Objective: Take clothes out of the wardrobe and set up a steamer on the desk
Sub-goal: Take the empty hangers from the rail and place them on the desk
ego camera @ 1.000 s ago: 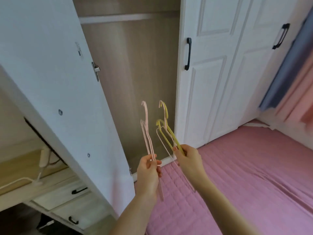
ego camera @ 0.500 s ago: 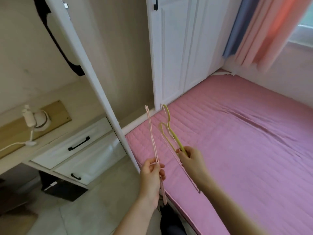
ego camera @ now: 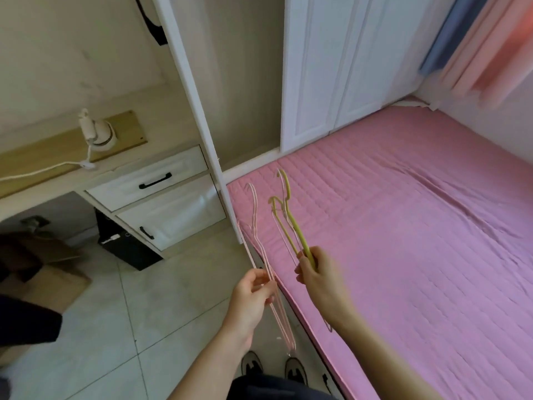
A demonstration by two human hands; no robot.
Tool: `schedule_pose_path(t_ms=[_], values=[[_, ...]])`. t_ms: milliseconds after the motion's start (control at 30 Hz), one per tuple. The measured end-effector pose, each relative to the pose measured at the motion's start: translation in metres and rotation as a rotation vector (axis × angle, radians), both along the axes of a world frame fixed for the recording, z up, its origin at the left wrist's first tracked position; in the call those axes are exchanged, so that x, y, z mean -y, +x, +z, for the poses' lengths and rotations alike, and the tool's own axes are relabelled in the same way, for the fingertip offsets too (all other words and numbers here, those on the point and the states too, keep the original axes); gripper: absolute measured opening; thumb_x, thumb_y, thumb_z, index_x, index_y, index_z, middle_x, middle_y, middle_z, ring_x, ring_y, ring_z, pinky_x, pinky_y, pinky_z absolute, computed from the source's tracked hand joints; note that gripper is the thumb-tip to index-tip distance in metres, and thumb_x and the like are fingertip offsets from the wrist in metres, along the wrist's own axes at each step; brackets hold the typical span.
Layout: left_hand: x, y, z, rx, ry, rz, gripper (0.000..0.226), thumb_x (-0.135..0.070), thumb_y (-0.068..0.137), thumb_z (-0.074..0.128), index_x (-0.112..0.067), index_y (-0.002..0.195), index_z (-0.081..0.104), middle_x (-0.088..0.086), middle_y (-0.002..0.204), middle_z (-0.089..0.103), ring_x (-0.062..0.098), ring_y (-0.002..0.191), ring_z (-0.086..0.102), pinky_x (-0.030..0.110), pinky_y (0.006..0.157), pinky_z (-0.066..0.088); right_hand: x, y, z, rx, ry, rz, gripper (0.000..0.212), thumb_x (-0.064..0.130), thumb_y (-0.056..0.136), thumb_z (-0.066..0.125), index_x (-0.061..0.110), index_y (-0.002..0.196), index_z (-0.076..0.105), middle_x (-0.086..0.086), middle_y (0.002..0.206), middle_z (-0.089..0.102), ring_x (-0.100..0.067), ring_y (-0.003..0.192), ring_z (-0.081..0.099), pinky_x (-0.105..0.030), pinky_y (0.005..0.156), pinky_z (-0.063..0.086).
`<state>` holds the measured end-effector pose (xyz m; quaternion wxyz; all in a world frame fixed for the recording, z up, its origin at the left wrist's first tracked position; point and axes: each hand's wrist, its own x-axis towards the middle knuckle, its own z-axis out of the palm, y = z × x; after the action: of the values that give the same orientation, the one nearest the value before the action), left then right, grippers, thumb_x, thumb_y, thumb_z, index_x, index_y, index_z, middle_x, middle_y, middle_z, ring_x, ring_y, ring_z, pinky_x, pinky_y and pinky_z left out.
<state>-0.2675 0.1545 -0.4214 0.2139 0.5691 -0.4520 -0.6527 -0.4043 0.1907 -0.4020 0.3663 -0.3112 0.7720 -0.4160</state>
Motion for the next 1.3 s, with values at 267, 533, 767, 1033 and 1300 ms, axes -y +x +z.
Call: schedule_pose_path(t_ms=[267, 533, 767, 1033, 1300], values=[[-0.037, -0.009, 0.014, -0.083, -0.031, 0.193, 0.009, -0.011, 0.085, 0.067, -0.010, 0.093, 0.064, 0.001, 0.082, 0.063, 0.011, 0.077, 0.055, 0.019, 0.069, 0.043, -0.024, 0.013, 0.001, -0.032, -0.004, 0.259, 0.016, 0.023, 0.097, 0.043, 0.017, 0.086, 0.052, -0.003, 0.071, 0.066, -0.019, 0.065, 0.065, -0.043, 0.064, 0.053], [-0.058, 0.014, 0.021, -0.166, 0.012, 0.365, 0.017, -0.016, 0.085, 0.068, -0.007, 0.100, 0.066, 0.002, 0.087, 0.065, 0.012, 0.080, 0.057, 0.027, 0.077, 0.042, -0.031, 0.042, 0.003, -0.021, -0.008, 0.427, 0.015, 0.023, 0.095, 0.042, 0.019, 0.086, 0.053, -0.002, 0.074, 0.065, -0.024, 0.070, 0.062, -0.046, 0.064, 0.051], [-0.055, 0.060, 0.019, -0.269, 0.076, 0.607, 0.017, -0.013, 0.092, 0.058, -0.001, 0.102, 0.066, 0.010, 0.087, 0.063, 0.020, 0.080, 0.059, 0.031, 0.076, 0.049, -0.017, 0.075, 0.008, -0.078, -0.018, 0.625, 0.021, 0.020, 0.097, 0.044, 0.018, 0.077, 0.051, 0.005, 0.064, 0.055, -0.008, 0.054, 0.047, -0.022, 0.049, 0.037], [-0.001, 0.157, 0.016, -0.662, 0.251, 0.972, 0.021, -0.002, 0.091, 0.057, 0.005, 0.110, 0.060, 0.020, 0.105, 0.069, 0.027, 0.097, 0.069, 0.032, 0.079, 0.056, 0.013, 0.142, 0.017, -0.086, -0.062, 0.801, 0.028, 0.021, 0.098, 0.046, 0.015, 0.070, 0.047, 0.003, 0.059, 0.049, -0.004, 0.047, 0.037, -0.020, 0.044, 0.032], [0.045, 0.261, 0.038, -0.758, 0.307, 1.056, 0.019, 0.002, 0.091, 0.053, 0.006, 0.108, 0.061, 0.016, 0.094, 0.064, 0.025, 0.094, 0.062, 0.037, 0.100, 0.047, 0.059, 0.230, 0.022, -0.083, -0.105, 0.971, 0.019, 0.018, 0.097, 0.048, 0.015, 0.079, 0.054, 0.001, 0.063, 0.053, -0.005, 0.049, 0.042, -0.017, 0.046, 0.036]])
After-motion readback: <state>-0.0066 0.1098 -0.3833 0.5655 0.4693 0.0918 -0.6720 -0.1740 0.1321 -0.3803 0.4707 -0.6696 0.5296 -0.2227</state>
